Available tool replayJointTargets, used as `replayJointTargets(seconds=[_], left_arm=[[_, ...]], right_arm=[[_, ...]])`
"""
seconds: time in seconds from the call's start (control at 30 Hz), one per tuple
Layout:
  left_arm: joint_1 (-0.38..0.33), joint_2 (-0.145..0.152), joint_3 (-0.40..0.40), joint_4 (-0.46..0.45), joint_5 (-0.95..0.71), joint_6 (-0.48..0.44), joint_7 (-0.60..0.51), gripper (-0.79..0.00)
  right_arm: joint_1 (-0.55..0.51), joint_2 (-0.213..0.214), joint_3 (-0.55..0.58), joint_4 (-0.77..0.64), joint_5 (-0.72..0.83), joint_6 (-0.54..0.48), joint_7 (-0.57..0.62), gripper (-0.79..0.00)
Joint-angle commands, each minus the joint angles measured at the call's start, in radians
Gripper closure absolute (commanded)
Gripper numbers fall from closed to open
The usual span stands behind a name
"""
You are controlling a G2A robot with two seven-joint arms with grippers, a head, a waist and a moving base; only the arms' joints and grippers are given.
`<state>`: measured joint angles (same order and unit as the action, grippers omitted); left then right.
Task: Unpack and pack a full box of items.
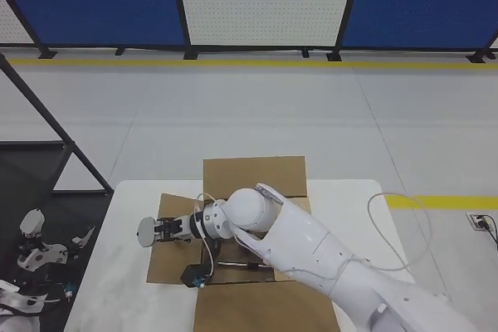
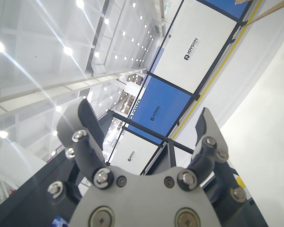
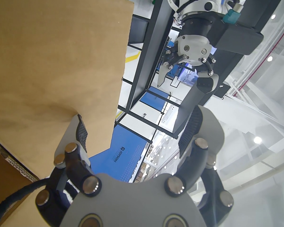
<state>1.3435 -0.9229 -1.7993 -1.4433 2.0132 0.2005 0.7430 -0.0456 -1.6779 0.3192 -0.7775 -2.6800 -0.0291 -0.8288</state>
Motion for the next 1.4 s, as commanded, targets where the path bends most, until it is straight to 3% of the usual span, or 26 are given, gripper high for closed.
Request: replayJointTargets(seconds=[0.0,0.37,0.77,1.37], left_arm=[[0.000,0.000,0.000,0.000,0.000,0.000,0.000,-0.785],[0.000,0.000,0.000,0.000,0.000,0.000,0.000,-0.785],[0.000,0.000,0.000,0.000,0.000,0.000,0.000,-0.785],[0.000,0.000,0.000,0.000,0.000,0.000,0.000,-0.785]], right_arm=[[0.011,-0.015,-0.016,0.019,-0.023,-0.007,-0.010,-0.785],[0.077,-0.109,-0.112,0.092,-0.161,-0.093,-0.064,-0.785],[0.105,-0.201,-0.149,0.229,-0.185,-0.082,-0.131,-0.785],[0.114,-0.276,-0.143,0.385,-0.156,-0.006,-0.148,-0.785]])
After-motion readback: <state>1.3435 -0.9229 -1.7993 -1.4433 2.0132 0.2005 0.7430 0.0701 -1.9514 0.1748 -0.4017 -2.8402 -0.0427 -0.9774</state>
